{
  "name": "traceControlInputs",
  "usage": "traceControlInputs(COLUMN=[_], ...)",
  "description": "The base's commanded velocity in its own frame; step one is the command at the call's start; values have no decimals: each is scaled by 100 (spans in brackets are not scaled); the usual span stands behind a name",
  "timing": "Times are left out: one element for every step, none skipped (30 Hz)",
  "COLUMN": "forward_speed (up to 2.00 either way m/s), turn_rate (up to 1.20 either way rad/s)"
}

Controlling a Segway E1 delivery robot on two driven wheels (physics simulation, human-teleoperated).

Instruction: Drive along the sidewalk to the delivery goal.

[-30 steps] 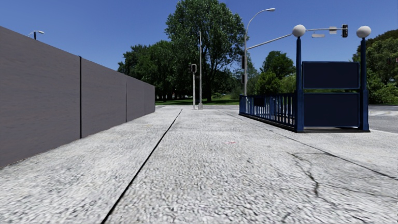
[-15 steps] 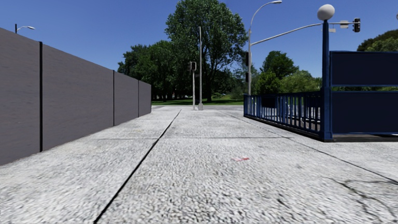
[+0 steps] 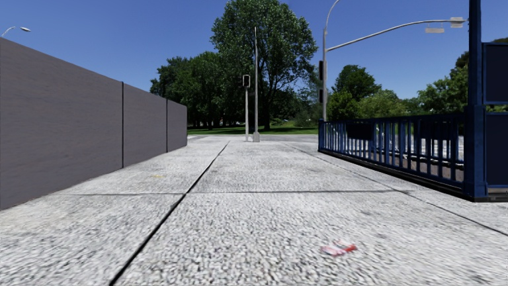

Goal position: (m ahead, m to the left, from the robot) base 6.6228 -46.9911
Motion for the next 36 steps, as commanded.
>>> traceControlInputs(forward_speed=[200,200,200,200,200,200,200,200,200,200,200,200,200,200,200,200,200,200,200,200,200,200,200,200,200,200,200,200,200,200,200,200,200,200,200,200], turn_rate=[0,0,0,0,0,0,0,0,0,0,0,0,0,0,0,0,0,0,0,0,0,0,0,0,0,0,0,0,0,0,0,0,0,0,0,0])
